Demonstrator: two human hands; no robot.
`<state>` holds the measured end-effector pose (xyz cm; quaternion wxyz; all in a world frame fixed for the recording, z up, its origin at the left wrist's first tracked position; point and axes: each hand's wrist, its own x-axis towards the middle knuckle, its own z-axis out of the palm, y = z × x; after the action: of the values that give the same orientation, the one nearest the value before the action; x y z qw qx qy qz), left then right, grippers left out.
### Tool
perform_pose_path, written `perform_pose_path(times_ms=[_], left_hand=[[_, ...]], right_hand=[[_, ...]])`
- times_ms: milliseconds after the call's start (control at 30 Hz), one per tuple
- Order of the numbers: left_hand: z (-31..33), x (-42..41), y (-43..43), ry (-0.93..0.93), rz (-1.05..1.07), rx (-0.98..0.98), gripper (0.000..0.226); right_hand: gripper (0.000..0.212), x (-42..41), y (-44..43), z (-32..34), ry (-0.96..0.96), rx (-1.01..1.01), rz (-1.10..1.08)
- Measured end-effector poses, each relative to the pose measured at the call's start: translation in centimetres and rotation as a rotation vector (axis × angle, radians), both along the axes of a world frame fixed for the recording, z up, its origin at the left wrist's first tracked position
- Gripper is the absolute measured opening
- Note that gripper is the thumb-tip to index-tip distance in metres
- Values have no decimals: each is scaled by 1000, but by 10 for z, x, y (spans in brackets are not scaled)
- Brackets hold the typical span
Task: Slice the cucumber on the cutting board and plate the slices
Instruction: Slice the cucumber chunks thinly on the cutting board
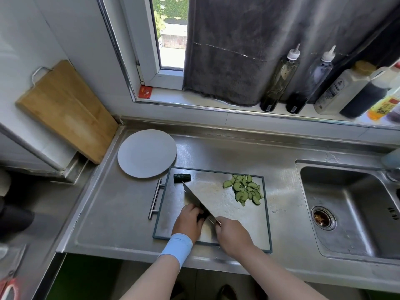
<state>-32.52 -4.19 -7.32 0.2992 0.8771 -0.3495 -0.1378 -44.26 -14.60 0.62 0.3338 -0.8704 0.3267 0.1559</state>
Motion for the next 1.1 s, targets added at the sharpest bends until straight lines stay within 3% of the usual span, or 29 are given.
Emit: perform_pose_path(times_ms=[400,1100], left_hand=[[-1,0,2,40,30,-7,14],[1,1,3,15,5,18,13]], right_hand=[[24,-28,4,10,-15,-31,26],[23,-3,7,2,-21,1,7]])
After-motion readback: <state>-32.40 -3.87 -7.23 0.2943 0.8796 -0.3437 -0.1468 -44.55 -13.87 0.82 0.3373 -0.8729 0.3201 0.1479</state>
